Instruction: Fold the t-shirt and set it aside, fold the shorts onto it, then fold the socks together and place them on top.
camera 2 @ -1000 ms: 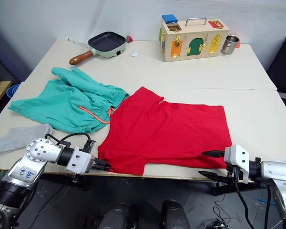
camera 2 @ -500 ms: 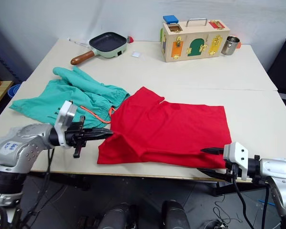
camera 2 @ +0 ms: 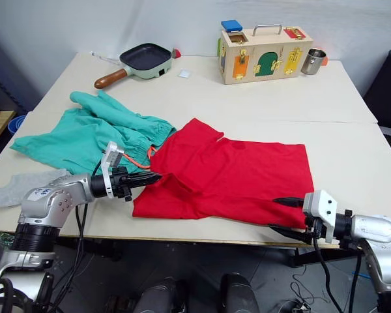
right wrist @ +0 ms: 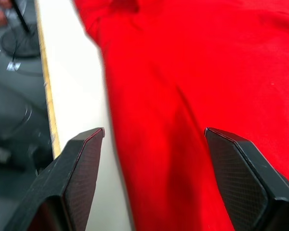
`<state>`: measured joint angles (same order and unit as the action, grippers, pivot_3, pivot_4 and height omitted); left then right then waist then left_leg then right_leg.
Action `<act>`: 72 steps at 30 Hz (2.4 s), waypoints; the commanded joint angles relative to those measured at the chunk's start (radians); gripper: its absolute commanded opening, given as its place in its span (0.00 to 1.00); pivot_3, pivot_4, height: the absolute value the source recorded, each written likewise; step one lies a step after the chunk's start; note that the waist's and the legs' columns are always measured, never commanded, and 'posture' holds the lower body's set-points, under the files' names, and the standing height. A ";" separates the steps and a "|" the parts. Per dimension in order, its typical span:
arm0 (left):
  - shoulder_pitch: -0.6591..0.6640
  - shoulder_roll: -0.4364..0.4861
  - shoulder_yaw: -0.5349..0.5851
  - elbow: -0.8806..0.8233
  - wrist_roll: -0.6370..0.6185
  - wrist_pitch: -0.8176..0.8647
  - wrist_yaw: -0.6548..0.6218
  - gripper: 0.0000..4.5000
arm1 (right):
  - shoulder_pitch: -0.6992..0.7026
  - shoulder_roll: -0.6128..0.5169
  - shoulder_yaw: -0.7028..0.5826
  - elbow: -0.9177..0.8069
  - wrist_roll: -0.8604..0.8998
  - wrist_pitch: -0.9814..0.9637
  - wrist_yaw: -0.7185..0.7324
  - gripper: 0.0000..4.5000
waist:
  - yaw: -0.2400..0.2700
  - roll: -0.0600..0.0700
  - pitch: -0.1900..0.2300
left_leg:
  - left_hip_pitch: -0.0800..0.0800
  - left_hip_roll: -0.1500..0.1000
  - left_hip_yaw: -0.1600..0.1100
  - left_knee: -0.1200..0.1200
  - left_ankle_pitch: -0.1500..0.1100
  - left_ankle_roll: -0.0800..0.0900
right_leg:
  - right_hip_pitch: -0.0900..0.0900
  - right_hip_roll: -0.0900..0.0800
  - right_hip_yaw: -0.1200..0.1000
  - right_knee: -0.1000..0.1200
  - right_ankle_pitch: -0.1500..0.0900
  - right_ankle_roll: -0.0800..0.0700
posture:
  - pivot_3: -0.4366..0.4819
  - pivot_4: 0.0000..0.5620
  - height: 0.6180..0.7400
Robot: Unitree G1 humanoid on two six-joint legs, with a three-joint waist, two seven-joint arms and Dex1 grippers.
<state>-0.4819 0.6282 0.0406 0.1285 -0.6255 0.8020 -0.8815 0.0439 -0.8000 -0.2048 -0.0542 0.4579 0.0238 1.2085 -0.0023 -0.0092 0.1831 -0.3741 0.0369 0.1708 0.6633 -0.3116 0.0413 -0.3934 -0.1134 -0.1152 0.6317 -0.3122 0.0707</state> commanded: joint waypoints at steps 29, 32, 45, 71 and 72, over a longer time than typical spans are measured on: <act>0.342 0.018 -0.078 -0.222 0.368 -0.584 -0.058 0.01 | -0.055 -0.010 0.008 0.276 -0.202 -0.210 -0.145 0.00 | -0.004 0.000 0.000 | 0.000 0.000 0.001 -0.002 -0.001 -0.001 | -0.001 -0.001 0.001 -0.002 0.000 0.000 | 0.48 0.27 1.00; 0.371 0.032 -0.077 -0.206 0.378 -0.628 -0.076 0.01 | -0.108 -0.017 0.008 0.424 -0.241 -0.280 -0.166 0.00 | -0.004 0.000 0.000 | 0.001 0.000 0.001 -0.002 -0.001 0.000 | 0.000 -0.001 0.001 -0.002 0.000 0.000 | 0.48 0.27 1.00; 0.421 0.110 0.017 -0.362 0.278 -0.714 -0.181 0.20 | -0.188 -0.103 -0.120 0.442 0.022 -0.145 0.082 0.08 | -0.003 0.006 -0.001 | 0.001 0.000 0.000 -0.005 -0.001 0.000 | -0.001 -0.002 0.000 -0.002 -0.001 -0.001 | 0.48 0.27 1.00; 0.352 0.152 -0.130 -0.154 0.587 -0.816 -0.095 0.42 | -0.147 -0.122 0.060 0.490 -0.240 -0.427 0.112 0.23 | -0.003 0.008 -0.002 | 0.006 0.000 0.002 -0.009 0.000 -0.004 | 0.001 -0.002 0.000 -0.004 0.000 -0.001 | 0.48 0.27 1.00; 0.356 0.154 -0.133 -0.156 0.581 -0.799 -0.101 0.36 | -0.149 -0.122 0.063 0.495 -0.239 -0.433 0.114 0.16 | -0.003 0.008 -0.002 | 0.006 0.000 0.002 -0.009 0.000 -0.005 | 0.001 -0.002 0.000 -0.004 0.000 -0.002 | 0.48 0.27 1.00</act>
<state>-0.1449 0.7646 -0.0785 -0.0666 -0.0792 -0.0473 -0.9854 -0.1033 -0.9277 -0.1429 0.4166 0.2318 -0.3986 1.3325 -0.0050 -0.0012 0.1809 -0.3680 0.0367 0.1726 0.6543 -0.3115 0.0361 -0.3920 -0.1157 -0.1148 0.6280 -0.3120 0.0690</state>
